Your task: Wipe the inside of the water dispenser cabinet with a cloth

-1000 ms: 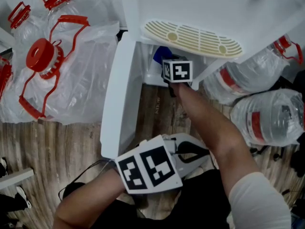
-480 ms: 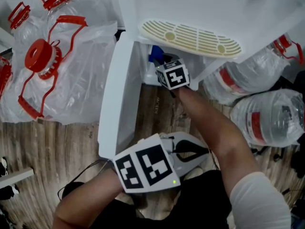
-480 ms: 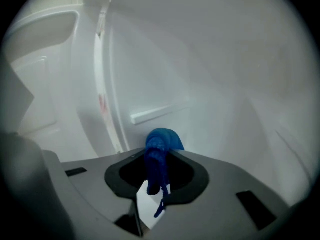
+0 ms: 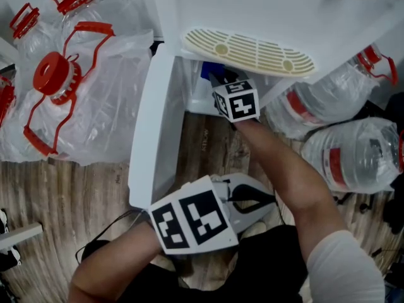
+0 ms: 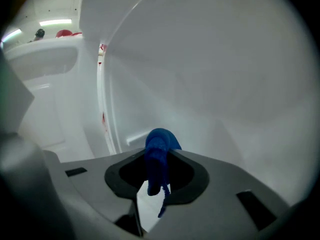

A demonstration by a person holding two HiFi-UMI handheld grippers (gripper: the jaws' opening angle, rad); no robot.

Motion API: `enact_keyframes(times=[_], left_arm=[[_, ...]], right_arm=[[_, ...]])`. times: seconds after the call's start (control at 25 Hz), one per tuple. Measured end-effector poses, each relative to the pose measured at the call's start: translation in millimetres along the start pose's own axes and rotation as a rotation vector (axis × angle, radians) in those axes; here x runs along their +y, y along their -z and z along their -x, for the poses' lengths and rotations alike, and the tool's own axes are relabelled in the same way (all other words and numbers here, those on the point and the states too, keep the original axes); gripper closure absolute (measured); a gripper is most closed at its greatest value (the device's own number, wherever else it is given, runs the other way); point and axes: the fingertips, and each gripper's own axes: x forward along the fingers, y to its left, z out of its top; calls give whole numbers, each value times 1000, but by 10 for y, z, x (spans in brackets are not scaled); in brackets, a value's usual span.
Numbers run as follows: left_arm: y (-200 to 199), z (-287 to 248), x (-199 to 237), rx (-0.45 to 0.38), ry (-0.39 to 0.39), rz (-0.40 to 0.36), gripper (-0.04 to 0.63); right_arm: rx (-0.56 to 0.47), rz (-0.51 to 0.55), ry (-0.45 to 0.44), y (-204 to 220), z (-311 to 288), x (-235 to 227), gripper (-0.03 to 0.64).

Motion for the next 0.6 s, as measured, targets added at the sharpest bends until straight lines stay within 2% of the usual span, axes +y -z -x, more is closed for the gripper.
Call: enact_keyframes(times=[0.24,0.4,0.6], left_arm=[[8,16,-19,2,-4,0,592],[1,35,-23,-1,-8,-3,592],[-14,36,-27,-3,-8,-8,592]], right_arm=[[-75,84,-1,-410,10,69,532],[-73,176,-30,-452,48,263,532],[-73,200,-66,-407,144,384,532]])
